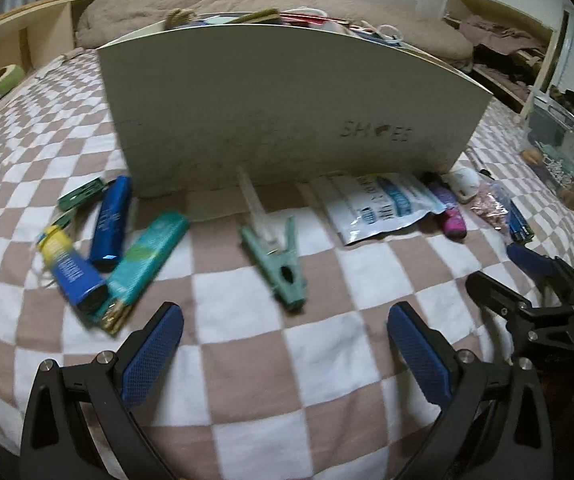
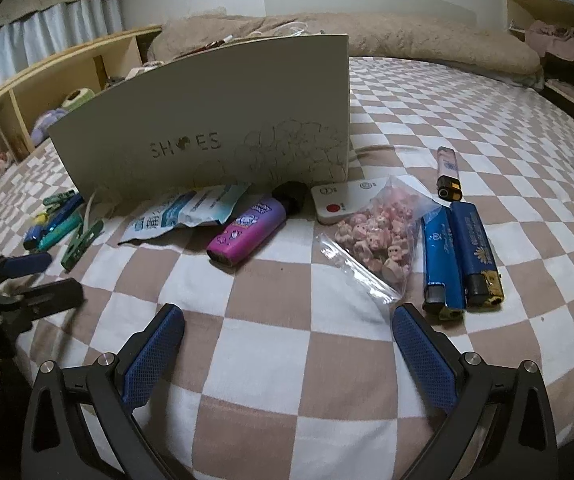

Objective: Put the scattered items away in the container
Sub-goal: 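Lower the left tool toward another green clothespin while the right tool approaches the pink candy bag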

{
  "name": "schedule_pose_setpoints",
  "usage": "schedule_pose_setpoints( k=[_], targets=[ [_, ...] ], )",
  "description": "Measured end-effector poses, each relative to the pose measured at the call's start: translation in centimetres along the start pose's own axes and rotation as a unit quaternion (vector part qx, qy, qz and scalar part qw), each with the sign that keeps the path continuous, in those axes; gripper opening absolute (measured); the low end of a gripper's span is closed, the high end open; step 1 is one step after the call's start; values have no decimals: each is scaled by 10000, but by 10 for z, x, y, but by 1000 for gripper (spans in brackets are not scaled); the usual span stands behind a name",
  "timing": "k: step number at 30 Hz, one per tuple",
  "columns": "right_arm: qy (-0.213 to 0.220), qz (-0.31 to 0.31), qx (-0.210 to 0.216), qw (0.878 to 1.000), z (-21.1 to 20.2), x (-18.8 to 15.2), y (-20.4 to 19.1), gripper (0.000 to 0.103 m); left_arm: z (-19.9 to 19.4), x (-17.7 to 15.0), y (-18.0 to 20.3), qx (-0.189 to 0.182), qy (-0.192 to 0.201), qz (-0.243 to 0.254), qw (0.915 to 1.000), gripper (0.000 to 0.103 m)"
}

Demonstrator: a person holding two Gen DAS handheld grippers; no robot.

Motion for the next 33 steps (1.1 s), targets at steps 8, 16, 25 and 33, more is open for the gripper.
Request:
schedule_pose_setpoints(
  k=[8,16,25,33],
  targets=[
    [189,226,697,9971,3,11,19,103,5,18,10,-546,-2,-186,9983,92],
    [237,418,892,9949,9,19,43,103,11,18,18,-443,-13,-133,9989,78],
    [34,430,448,9981,21,25,53,103,12,25,0,-282,51,-431,9987,51],
    [-154,131,-522,9984,24,21,50,85,14,25,-5,-203,184,-515,9983,48]
  ],
)
Point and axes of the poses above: each gripper's, at about its wrist camera, not at the fingertips, and z roughly the way its jaws point, y to its right, x to its top, the point moved 7 cm from there along z, roughly the way its jaws point, and after that the axes turned 14 degrees about -z, right-handed, at the moved point
